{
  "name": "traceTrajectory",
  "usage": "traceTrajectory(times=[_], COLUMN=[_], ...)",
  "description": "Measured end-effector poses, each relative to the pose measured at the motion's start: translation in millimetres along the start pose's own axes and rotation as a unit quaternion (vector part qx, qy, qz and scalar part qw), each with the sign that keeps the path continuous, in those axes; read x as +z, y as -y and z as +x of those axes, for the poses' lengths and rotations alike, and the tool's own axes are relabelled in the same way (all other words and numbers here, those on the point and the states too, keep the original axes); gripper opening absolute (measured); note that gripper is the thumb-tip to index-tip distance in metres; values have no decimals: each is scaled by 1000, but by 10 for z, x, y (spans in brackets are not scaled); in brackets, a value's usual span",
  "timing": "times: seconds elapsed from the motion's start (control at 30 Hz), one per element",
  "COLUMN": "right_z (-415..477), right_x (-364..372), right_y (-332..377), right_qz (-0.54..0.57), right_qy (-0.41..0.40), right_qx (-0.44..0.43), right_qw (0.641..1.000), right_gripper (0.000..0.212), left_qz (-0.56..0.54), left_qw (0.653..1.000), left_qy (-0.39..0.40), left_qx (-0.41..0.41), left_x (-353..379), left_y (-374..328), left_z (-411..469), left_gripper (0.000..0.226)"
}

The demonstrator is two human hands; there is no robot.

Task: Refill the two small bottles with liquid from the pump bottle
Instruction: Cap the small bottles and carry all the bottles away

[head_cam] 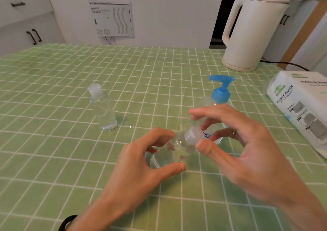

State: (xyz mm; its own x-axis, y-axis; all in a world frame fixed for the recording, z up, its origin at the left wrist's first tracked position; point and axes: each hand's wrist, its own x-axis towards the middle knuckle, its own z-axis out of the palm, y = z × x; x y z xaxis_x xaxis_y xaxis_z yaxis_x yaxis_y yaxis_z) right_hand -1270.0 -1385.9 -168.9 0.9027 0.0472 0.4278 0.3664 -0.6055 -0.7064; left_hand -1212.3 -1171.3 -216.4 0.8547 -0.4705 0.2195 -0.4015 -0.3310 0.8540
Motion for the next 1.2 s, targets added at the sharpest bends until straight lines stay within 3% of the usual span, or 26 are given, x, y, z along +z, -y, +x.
traceTrajectory(times=[0.13,0.33,0.43,0.63,0.8,0.9,1.2], right_z=[-17,-16,-14,-35,-32,-16,4], right_x=[57,30,88,185,146,61,83], right_y=[-18,-5,-20,4,48,26,-65], right_qz=[-26,-22,-47,-76,39,91,70], right_qy=[-10,16,-21,-53,-109,-165,-163], right_qx=[-1,-10,-19,-14,26,44,59], right_qw=[1000,1000,999,996,993,981,982], right_gripper=[18,39,24,15,28,20,17], left_qz=[1,2,-3,-11,-53,-106,-113], left_qw=[1000,1000,1000,1000,996,987,981], left_qy=[0,0,-1,-8,-60,-117,-149], left_qx=[-3,3,7,22,32,2,-52], left_x=[5,8,8,-12,-82,-160,-219], left_y=[-1,3,17,63,112,209,284], left_z=[1,4,16,46,202,333,403], left_gripper=[45,45,43,39,41,41,42])
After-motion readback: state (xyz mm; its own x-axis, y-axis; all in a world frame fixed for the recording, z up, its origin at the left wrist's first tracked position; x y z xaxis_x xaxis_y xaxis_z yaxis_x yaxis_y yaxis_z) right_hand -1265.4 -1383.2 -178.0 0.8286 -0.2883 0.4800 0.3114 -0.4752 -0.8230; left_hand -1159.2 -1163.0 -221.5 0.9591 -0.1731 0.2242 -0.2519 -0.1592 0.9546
